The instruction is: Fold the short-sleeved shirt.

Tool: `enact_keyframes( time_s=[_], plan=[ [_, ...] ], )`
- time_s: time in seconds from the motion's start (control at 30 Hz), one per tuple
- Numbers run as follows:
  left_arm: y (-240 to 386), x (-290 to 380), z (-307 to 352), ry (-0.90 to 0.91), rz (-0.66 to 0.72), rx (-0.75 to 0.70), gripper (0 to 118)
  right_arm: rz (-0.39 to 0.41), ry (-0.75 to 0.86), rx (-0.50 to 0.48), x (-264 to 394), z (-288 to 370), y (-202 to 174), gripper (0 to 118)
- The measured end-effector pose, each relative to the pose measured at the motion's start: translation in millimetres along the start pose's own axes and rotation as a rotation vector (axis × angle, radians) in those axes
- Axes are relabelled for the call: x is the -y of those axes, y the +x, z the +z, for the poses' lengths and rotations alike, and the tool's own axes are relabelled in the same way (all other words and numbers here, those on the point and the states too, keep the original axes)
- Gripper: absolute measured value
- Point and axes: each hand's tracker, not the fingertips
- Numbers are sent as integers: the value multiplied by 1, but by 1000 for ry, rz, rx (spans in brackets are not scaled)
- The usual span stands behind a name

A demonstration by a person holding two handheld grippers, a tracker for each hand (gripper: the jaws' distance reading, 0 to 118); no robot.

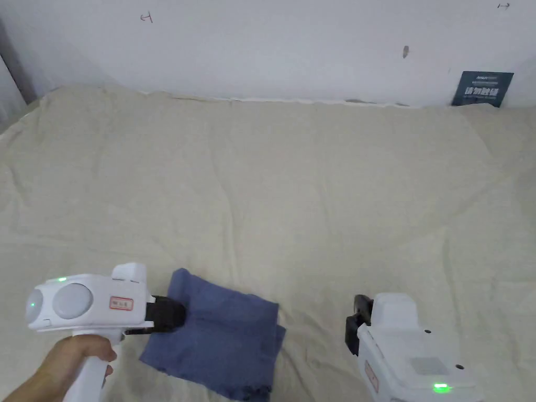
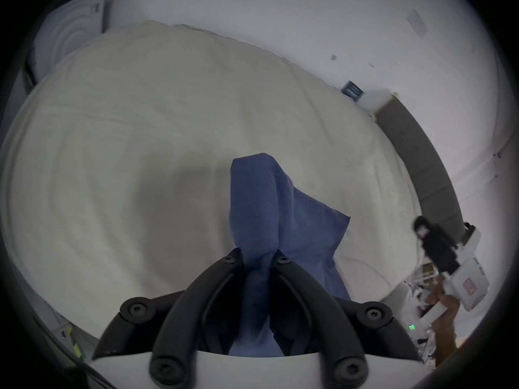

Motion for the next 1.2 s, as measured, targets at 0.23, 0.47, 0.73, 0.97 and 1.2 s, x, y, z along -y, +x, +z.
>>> enact_keyframes(
  time_s=[0.23,0.47,0.73,0.97,1.2],
  plan=[
    [-117,-44,47,59,51,-294,16,27,52,-21,-30,-9,-22,2],
    [-190,-60,53,41,154,-444,17,20,53,-22,-40,-25,-33,2],
    [-167,-59,47,104,150,-450,116,22,51,-11,-44,-23,-26,2],
    [-80,-61,100,349,35,-461,107,3,146,18,-67,16,-3,2],
    [55,-44,163,670,-222,-479,107,31,285,97,-105,71,33,2]
  ],
)
